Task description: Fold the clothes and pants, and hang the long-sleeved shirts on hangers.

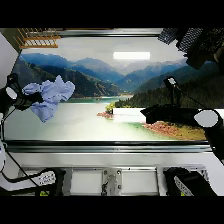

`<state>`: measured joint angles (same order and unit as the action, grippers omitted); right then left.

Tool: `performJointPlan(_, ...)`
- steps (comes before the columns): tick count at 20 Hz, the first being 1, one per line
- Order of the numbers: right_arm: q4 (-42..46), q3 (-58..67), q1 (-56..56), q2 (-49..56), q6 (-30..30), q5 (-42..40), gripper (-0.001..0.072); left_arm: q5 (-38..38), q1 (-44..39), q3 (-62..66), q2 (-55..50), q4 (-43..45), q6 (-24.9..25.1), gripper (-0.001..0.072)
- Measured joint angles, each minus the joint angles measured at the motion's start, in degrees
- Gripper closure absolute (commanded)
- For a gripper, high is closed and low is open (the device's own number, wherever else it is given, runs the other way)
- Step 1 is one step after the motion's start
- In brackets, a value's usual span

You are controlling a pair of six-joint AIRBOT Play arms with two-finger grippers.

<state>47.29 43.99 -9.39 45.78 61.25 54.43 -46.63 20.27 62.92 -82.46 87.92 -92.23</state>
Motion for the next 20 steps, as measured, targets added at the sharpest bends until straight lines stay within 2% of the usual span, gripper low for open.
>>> performJointPlan(4, 0.00, 0.00, 0.00, 0.00, 0.00, 0.02, 0.0696, 1.03, 0.66, 4.02, -7.78, 0.20, -0.83, 0.0001)
performJointPlan(5, 0.00, 0.00, 0.00, 0.00, 0.02, 0.00, 0.0696, 0.63, 0.72, 5.25, -9.42, 0.20, -1.16, 0.0184)
performJointPlan(6, 0.00, 0.00, 0.00, 0.00, 0.00, 0.02, 0.0696, 0.02, 0.76, 6.34, -10.67, 0.22, -1.70, 0.0431)
performJointPlan(7, 0.00, 0.00, 0.00, 0.00, 0.02, 0.02, 0.0696, -0.70, 0.79, 7.41, -11.72, 0.22, -2.51, 0.0616)
performJointPlan(8, 0.00, 0.00, 0.00, 0.00, 0.02, 0.00, 0.0696, -1.33, 0.81, 8.33, -12.37, 0.20, -3.15, 0.0675)
performJointPlan(9, 0.00, 0.00, 0.00, 0.00, 0.02, 0.02, 0.0696, -1.90, 0.83, 9.14, -12.61, -0.13, -3.67, 0.0700)
performJointPlan(11, 0.00, 0.00, 0.00, 0.00, 0.00, 0.02, 0.0696, -2.51, 0.79, 10.58, -12.00, -3.15, -3.98, 0.0700)
performJointPlan(14, 0.00, 0.00, 0.00, 0.00, 0.02, 0.00, 0.0696, -3.28, -1.18, 13.38, -7.69, -11.54, -0.81, 0.0701)
performJointPlan(17, -1.25, 0.00, 0.00, 0.04, 0.00, -0.66, 0.0696, -5.73, -6.80, 17.14, -1.18, -18.86, 3.06, 0.0701)
performJointPlan(20, -4.22, 0.00, 0.00, 0.04, 0.00, -0.04, 0.0697, -7.48, -15.87, 21.07, 5.66, -22.64, 4.94, 0.0700)
